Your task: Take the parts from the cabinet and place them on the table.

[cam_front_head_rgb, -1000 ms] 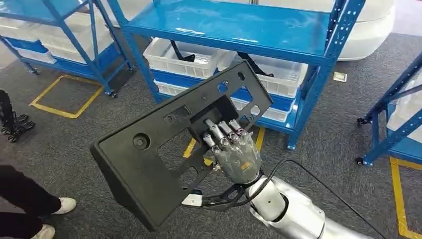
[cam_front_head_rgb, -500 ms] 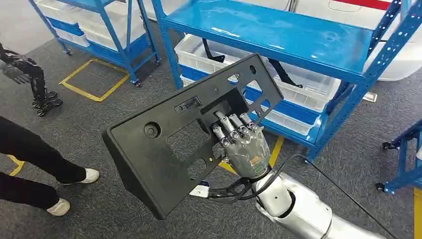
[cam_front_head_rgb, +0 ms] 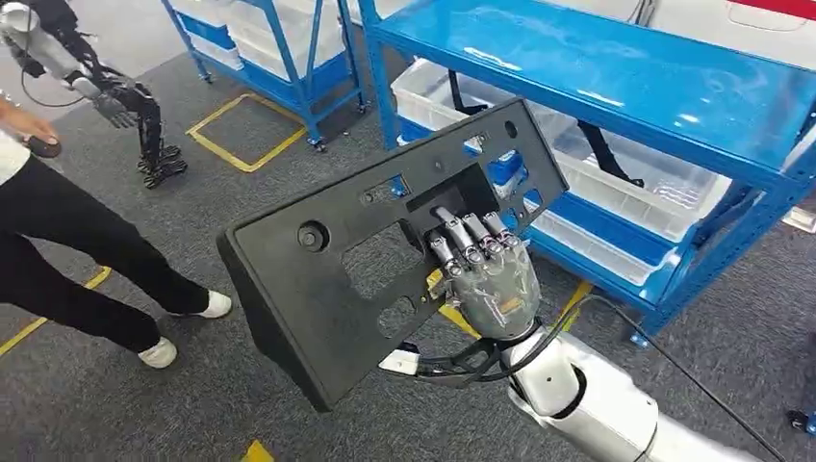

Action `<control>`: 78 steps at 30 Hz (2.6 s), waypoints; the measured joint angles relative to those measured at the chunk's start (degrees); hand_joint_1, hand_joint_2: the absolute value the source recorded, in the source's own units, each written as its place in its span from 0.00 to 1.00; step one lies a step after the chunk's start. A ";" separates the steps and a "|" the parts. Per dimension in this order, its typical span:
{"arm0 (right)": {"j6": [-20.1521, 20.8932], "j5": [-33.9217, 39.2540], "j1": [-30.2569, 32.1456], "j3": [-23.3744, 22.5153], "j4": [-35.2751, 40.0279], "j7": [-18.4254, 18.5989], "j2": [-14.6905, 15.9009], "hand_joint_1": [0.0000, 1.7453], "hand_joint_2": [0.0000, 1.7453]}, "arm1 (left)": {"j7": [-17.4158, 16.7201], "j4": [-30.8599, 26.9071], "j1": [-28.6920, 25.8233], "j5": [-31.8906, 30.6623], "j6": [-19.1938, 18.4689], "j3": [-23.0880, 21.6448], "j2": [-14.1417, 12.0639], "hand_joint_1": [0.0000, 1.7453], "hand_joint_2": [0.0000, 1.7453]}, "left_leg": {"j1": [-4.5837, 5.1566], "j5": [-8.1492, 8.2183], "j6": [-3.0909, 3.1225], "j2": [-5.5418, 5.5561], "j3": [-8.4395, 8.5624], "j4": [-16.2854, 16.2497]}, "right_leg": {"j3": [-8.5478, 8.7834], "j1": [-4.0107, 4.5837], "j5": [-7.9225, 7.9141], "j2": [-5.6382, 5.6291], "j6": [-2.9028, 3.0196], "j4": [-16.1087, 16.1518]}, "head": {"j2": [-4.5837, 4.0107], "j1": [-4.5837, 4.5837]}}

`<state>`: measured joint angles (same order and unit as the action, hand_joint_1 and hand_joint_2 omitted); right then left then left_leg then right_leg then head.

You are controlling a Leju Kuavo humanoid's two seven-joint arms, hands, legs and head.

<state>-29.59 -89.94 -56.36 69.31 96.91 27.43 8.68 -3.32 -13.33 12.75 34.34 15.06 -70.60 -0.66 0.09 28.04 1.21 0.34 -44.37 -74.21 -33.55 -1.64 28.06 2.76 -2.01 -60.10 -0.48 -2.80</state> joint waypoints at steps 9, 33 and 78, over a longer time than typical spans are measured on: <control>-0.09 0.00 -0.04 -0.83 0.59 -0.37 0.30 1.00 1.00 | -0.46 -0.07 0.08 -0.31 0.00 -0.04 -0.24 0.00 1.00 | 2.08 -7.03 3.37 -1.91 10.54 20.24 | 2.91 0.76 1.19 2.03 -0.43 1.92 | 0.00 0.07; -0.70 0.00 0.87 -1.40 1.44 -2.10 0.74 1.00 1.00 | -0.24 -0.15 -0.33 -1.11 -0.26 -0.04 -0.31 0.00 1.00 | 0.64 -7.85 0.80 -2.19 6.24 14.26 | 2.14 -0.12 -0.18 1.30 0.50 2.04 | 0.00 -0.17; -3.13 0.02 5.41 -5.49 1.60 -3.63 0.33 1.00 1.00 | -1.38 -0.44 -0.41 -5.51 -2.36 -0.07 -2.05 0.00 1.00 | 1.08 -6.42 2.92 4.48 12.27 20.50 | -4.53 0.03 -1.42 -3.01 -1.33 -5.06 | 0.00 -0.15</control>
<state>-32.72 -89.92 -50.95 63.82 98.51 23.80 9.01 -4.70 -13.77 12.34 28.83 12.70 -70.66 -2.71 1.16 21.62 4.13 4.81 -32.10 -53.71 -38.08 -1.61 26.64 -0.25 -3.34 -65.17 -0.48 -2.95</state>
